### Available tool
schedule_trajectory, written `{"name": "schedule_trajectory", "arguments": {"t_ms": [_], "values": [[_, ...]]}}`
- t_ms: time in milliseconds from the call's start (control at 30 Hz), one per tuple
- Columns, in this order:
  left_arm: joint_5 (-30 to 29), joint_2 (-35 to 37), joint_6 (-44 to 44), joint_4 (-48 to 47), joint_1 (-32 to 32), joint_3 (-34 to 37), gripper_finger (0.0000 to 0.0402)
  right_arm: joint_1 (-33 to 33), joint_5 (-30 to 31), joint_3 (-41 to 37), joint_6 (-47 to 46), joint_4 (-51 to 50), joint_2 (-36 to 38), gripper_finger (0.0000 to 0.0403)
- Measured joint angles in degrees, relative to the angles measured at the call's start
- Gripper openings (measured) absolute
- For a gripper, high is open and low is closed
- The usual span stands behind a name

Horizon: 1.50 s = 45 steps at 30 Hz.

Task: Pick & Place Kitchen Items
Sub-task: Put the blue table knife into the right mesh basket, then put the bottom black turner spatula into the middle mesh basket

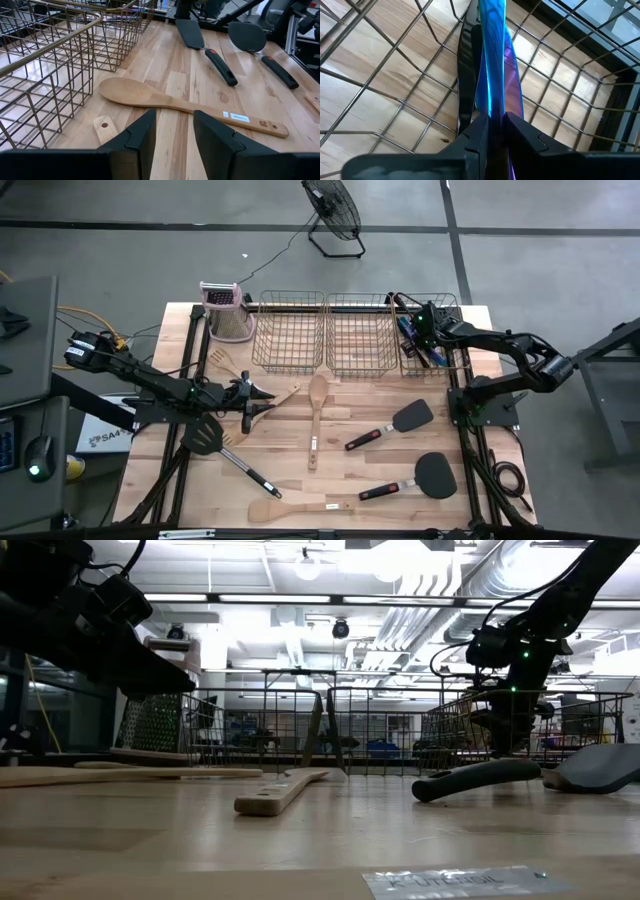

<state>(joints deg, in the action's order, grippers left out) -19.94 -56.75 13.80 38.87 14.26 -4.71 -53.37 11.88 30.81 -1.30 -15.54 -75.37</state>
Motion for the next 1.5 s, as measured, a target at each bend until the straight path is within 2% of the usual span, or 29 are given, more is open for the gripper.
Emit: {"name": "schedule_trajectory", "arguments": {"t_ms": [100, 333, 733, 1133, 1500], "values": [[0.0, 0.0, 0.0, 0.0, 0.0, 0.0, 0.0129, 0.0, -0.1, 0.0, 0.0, 0.0, 0.0, 0.0059], [0.0, 0.0, 0.0, 0.0, 0.0, 0.0, 0.0129, 0.2, -0.9, 0.0, 0.0, -0.1, 0.0, 0.0097], [0.0, 0.0, 0.0, 0.0, 0.0, 0.0, 0.0129, 0.2, 0.0, 0.0, -3.4, 0.3, 2.0, 0.0100], [0.0, 0.0, 0.0, 0.0, 0.0, 0.0, 0.0129, 0.2, -0.6, 0.0, -3.5, -1.0, 10.4, 0.0100], [0.0, 0.0, 0.0, 0.0, 0.0, 0.0, 0.0129, 0.2, -8.3, 0.0, -3.6, -3.6, 19.6, 0.0101]]}}
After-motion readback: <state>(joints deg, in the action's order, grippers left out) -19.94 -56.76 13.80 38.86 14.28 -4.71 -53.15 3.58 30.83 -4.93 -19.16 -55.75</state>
